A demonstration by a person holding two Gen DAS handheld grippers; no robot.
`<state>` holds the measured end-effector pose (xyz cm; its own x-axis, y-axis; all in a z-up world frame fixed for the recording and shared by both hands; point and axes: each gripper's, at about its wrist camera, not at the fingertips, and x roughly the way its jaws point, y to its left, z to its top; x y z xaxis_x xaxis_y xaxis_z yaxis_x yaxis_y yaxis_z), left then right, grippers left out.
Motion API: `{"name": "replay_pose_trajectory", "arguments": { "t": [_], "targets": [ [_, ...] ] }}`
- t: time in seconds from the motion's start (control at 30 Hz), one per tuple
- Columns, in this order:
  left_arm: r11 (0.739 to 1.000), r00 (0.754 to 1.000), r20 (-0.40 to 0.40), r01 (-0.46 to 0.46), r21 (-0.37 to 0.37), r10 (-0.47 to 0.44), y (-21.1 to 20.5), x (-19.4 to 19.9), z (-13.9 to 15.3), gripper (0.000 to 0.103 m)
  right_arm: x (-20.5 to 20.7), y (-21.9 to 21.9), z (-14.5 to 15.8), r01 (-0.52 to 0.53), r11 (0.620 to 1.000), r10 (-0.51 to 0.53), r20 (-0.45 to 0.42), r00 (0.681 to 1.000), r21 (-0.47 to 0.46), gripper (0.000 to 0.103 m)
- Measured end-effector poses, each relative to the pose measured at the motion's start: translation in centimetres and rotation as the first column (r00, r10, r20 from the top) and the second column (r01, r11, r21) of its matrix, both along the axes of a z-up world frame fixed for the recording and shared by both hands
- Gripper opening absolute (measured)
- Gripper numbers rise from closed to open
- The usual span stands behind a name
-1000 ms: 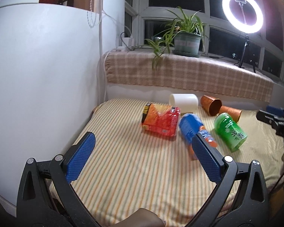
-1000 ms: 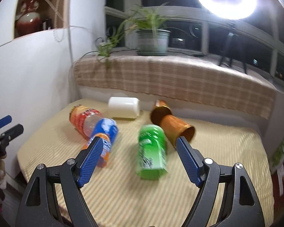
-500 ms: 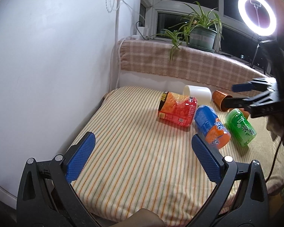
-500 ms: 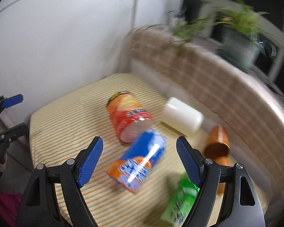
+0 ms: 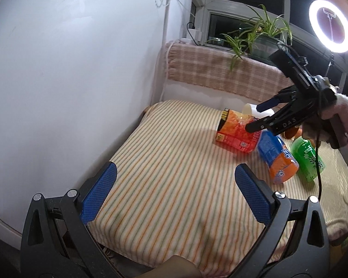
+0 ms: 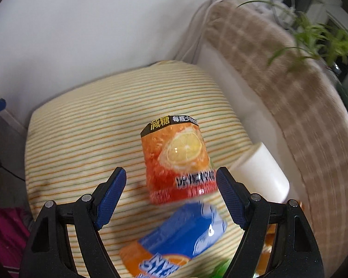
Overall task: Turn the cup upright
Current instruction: 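Close the right gripper around the red-orange bottle and lift it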
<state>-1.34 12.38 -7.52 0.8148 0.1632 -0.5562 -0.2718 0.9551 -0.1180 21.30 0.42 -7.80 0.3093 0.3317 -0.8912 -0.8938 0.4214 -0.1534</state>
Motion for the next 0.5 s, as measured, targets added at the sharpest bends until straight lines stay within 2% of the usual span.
{"name": "replay_pose_trajectory", "arguments": {
  "t": [0.13,0.5],
  "targets": [
    [1.0,1.0,-0.002,-0.006,-0.006,0.006,0.5,-0.1,-0.2,0.103,0.9,1.8,-1.6,-0.03,0.997,0.027,-0.033,0.999,-0.075,0.08],
    [1.0,1.0,0.0,-0.017,-0.014,0.017,1.0,-0.4,-0.3,0.103,3.0,3.8,-4.0,-0.062,0.97,0.067,0.01,0.998,-0.234,0.08]
  ]
}}
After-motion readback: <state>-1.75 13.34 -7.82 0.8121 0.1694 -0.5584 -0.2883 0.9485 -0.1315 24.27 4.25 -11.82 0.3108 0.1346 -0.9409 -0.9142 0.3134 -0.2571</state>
